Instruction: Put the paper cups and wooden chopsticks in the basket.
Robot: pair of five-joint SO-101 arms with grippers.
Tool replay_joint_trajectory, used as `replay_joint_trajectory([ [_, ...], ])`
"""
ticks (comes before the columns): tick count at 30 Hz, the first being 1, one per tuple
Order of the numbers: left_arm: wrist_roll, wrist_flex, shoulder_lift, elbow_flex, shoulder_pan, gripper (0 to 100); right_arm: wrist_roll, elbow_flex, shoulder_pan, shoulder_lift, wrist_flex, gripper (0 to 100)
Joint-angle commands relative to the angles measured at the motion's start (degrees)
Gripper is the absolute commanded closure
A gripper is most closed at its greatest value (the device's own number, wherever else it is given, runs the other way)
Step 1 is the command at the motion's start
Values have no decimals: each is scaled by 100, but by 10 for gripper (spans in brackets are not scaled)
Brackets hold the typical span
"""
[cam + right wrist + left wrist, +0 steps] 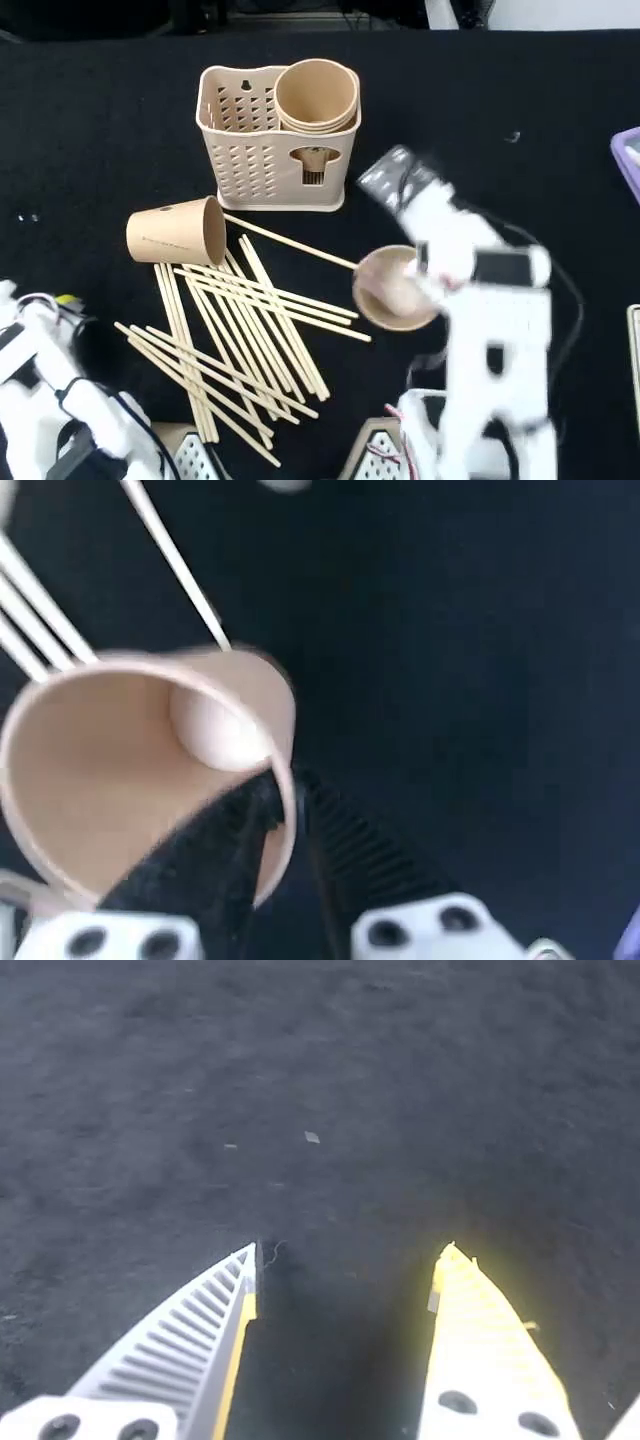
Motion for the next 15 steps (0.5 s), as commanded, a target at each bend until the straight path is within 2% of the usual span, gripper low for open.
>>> replay_joint_trajectory([
  [1,-9,-44,-62,57,462,722,-79,-163,484,1165,-475,988],
  [7,-9,-44,-62,57,532,722,-88,-875,686,2211,-255,987],
  [15,-9,-35,-70,110,541,722,-255,-1771,686,2114,448,988],
])
